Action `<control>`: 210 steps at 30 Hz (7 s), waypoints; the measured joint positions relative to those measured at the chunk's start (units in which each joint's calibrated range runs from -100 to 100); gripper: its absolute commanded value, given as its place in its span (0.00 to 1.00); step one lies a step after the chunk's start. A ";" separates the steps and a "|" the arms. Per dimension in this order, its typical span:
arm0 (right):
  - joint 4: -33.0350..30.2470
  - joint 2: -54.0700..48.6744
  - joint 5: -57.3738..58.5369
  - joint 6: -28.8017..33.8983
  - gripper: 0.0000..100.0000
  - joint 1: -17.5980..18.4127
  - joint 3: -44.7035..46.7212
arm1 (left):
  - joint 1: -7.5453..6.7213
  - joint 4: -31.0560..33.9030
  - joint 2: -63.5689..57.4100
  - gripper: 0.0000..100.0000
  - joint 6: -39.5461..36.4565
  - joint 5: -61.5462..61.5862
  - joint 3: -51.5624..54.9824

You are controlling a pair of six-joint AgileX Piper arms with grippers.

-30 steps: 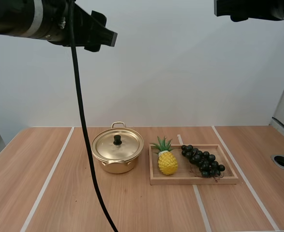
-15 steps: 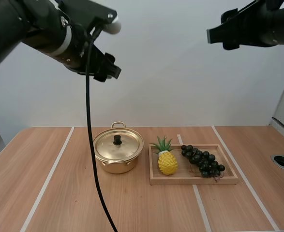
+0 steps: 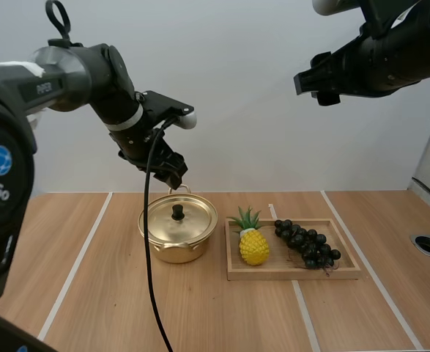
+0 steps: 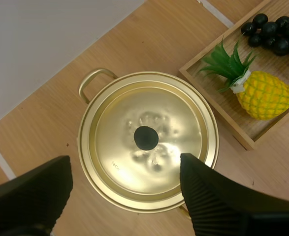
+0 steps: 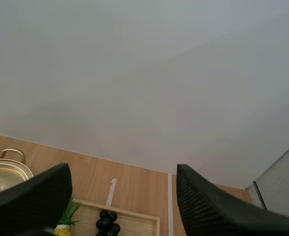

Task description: Open the pot, put the grape inside, and close it

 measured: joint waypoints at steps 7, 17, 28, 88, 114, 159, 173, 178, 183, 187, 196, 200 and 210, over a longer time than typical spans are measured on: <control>0.13 0.06 1.54 -1.05 1.00 0.00 0.00 | -3.18 0.92 3.64 1.00 -0.41 -1.96 -0.04; 0.13 0.06 2.11 -1.13 1.00 0.00 0.00 | -3.87 4.11 10.04 1.00 -1.41 -2.24 -1.31; 0.27 0.06 2.11 -1.55 1.00 0.00 0.00 | -4.09 4.25 14.66 1.00 -1.85 -3.29 -2.77; 3.15 0.06 6.68 -2.39 1.00 0.00 -0.12 | -4.09 6.86 -1.30 0.00 -7.22 -0.87 -13.96; -0.13 22.98 20.56 -11.84 1.00 0.00 -0.12 | -4.09 10.40 -34.39 0.00 -18.18 -26.85 -48.89; 1.37 64.75 15.61 -28.56 1.00 -3.73 -0.12 | -4.09 10.51 -32.73 0.00 -19.51 -26.88 -58.14; 1.82 67.38 13.64 -28.64 0.45 -3.73 -0.12 | -4.09 10.51 -32.73 0.00 -19.00 -26.52 -58.14; 1.82 67.38 12.88 -28.31 0.00 -3.75 -0.52 | -4.09 10.51 -32.73 0.00 -19.00 -26.52 -58.14; 2.08 66.20 13.56 -26.42 0.00 -3.75 -0.70 | -4.09 10.51 -32.73 0.00 -19.00 -26.52 -58.14; 3.64 60.57 14.39 -26.00 0.00 -3.75 -0.70 | -4.09 10.51 -32.73 0.00 -19.00 -26.52 -58.14; 7.82 39.94 14.11 -26.48 0.00 -3.75 -2.75 | -4.09 10.51 -32.73 0.00 -19.00 -26.52 -58.14; 14.31 33.07 14.28 -27.84 0.00 -3.75 -6.11 | -4.09 10.51 -32.73 0.00 -19.00 -26.37 -58.44; 32.43 27.85 20.28 -29.04 0.00 -3.64 -18.76 | -4.09 10.62 -32.85 0.00 -18.82 -25.75 -65.65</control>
